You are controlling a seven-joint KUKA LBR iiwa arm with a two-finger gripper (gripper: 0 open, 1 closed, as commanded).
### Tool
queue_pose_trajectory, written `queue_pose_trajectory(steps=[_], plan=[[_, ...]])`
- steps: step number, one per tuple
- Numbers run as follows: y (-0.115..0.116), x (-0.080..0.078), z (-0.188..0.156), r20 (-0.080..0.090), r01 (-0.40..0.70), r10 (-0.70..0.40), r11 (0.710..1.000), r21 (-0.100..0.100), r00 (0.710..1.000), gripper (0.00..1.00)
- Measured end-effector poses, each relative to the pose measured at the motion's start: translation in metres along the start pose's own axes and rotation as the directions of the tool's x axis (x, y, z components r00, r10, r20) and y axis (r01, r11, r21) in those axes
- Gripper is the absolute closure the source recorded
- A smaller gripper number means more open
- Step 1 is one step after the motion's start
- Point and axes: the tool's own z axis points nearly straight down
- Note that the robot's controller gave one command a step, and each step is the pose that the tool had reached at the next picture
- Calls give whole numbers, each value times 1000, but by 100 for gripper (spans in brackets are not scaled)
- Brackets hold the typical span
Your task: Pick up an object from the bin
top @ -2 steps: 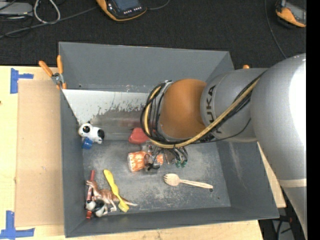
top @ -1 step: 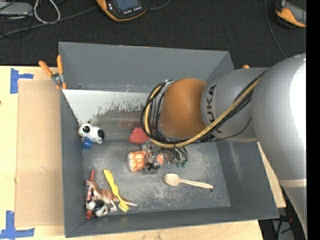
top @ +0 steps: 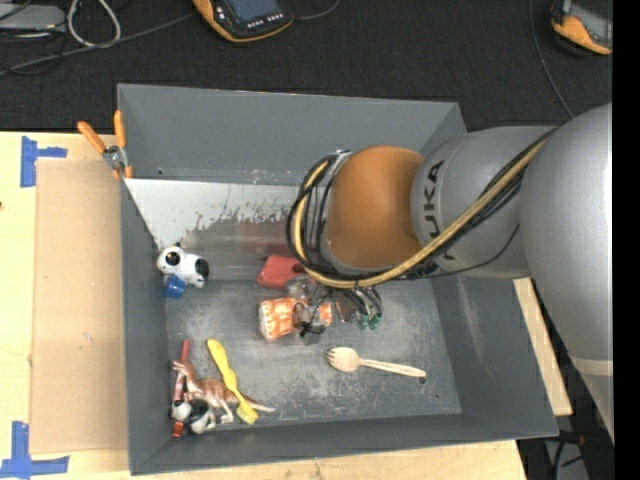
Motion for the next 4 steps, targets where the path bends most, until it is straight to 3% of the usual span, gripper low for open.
queue_pose_trajectory(steps=[4], plan=[[1,-1,-94,3,-3,3,1000,0,1000,100]])
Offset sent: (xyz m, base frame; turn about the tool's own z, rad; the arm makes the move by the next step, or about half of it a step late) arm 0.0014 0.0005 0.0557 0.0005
